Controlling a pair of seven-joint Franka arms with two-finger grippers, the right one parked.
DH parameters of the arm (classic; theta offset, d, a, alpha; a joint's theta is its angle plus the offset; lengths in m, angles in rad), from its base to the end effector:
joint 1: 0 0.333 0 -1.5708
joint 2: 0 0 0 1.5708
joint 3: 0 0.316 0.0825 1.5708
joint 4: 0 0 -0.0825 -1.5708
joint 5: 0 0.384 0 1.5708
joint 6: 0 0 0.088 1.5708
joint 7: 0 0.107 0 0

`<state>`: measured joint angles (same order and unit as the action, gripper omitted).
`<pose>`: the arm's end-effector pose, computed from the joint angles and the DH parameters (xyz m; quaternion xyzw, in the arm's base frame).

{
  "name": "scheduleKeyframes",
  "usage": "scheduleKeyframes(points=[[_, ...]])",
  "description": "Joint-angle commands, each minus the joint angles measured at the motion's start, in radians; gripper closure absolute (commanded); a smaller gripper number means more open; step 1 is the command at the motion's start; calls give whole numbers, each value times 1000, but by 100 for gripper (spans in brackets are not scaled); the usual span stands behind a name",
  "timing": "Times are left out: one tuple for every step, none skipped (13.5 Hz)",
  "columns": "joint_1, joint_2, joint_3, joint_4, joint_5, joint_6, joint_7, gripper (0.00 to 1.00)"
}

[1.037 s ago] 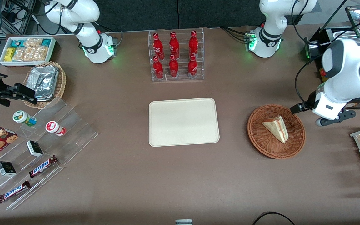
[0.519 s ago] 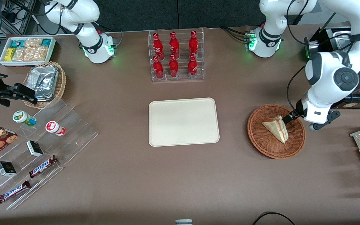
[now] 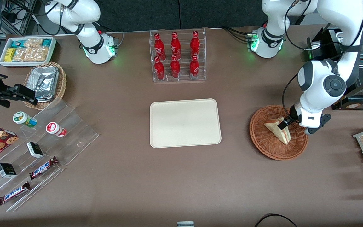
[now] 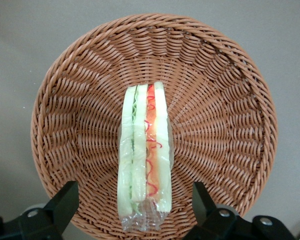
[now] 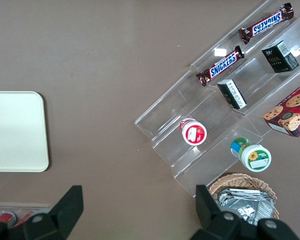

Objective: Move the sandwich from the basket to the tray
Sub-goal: 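Lower the left gripper and close it on the sandwich's upright edge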

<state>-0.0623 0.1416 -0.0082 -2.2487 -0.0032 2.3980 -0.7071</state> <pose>0.5362 -0.0379 0.3036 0.9494 0.3141 0.0029 0.0030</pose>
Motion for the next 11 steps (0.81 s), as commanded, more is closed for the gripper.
scheduleKeyframes(points=[[-13,10,-1,-9,-20,36,-20,0],[-13,18,-1,-9,-34,40,-20,0],[-14,21,-1,-9,-37,47,-20,0],[-13,30,-1,-9,-37,50,-20,0],[-13,38,-1,-9,-37,52,-20,0],[-13,45,-1,-9,-37,52,-18,0],[-13,55,-1,-8,-37,55,-17,0],[-13,68,-1,-8,-37,67,-17,0],[-13,84,-1,-8,-37,78,-18,0],[-13,94,-1,-8,-37,79,-18,0],[-13,101,-1,-8,-37,79,-18,0]])
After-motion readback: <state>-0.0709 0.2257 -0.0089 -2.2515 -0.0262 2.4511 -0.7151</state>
